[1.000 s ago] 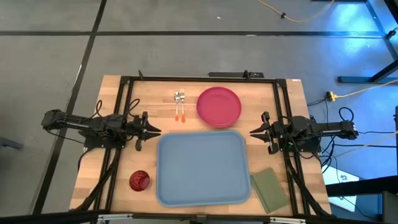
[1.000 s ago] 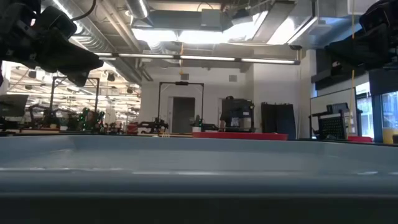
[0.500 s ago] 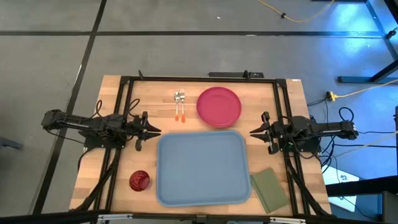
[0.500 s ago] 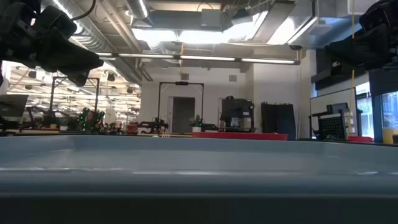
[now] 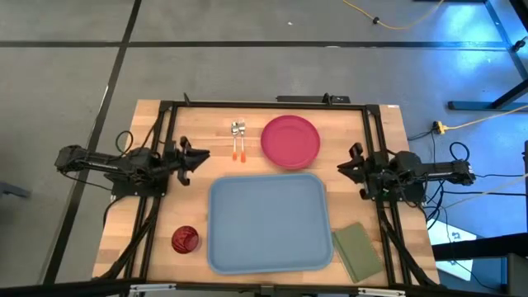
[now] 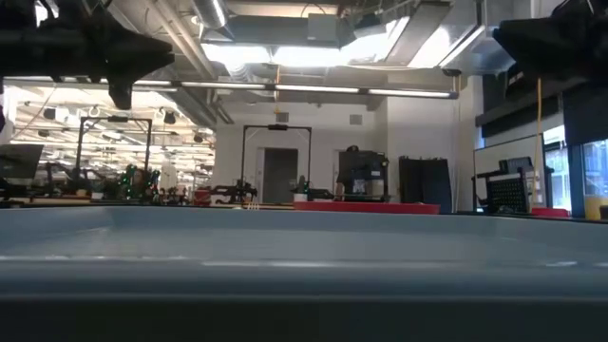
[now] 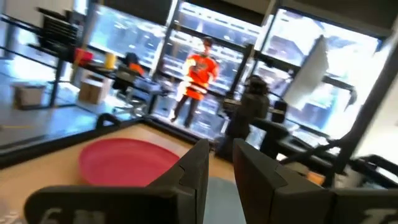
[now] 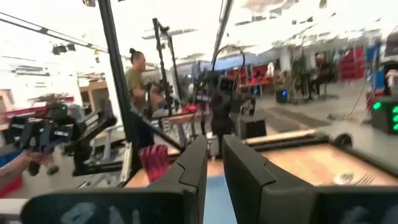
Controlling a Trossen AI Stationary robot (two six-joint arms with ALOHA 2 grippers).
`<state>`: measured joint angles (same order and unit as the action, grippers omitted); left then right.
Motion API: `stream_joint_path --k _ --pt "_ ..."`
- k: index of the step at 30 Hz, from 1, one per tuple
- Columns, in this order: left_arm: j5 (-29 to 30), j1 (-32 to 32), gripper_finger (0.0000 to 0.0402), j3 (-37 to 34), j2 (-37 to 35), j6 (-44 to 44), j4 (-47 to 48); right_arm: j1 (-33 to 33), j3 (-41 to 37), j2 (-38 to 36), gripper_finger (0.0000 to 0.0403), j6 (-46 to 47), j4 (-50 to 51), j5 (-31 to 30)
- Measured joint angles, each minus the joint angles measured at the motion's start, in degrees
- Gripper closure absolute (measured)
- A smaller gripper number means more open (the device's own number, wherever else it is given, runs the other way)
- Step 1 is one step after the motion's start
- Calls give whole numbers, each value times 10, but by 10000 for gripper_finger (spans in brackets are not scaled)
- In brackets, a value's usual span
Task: Pick and place plate/cup/fork/spoon on tray
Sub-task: Put the plate pink on the blue tray
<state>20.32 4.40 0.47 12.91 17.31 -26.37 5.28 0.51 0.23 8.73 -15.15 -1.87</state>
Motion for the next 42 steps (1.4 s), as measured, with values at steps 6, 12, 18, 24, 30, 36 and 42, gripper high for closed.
stream_joint_path --k 6,12,18,24,30,36,42 --pt "92 -3 335 0 0 -28 -37 0 0 0 346 -1 -60 -53" --pt "45 -37 335 1 14 -80 -106 0 1 15 346 -21 -117 -129" --pt "8 -79 335 7 59 -63 -105 -1 89 115 346 -32 -91 -135" --pt "-19 -109 335 7 113 -25 -105 -17 284 291 346 -88 108 -238" --pt "-19 -123 335 7 135 -12 -105 -84 454 442 346 31 384 -338" --pt "-18 -127 335 7 135 -12 -105 -194 544 571 346 79 489 -215" --pt "-18 -127 335 7 135 -10 -105 -324 580 711 346 66 515 -103"
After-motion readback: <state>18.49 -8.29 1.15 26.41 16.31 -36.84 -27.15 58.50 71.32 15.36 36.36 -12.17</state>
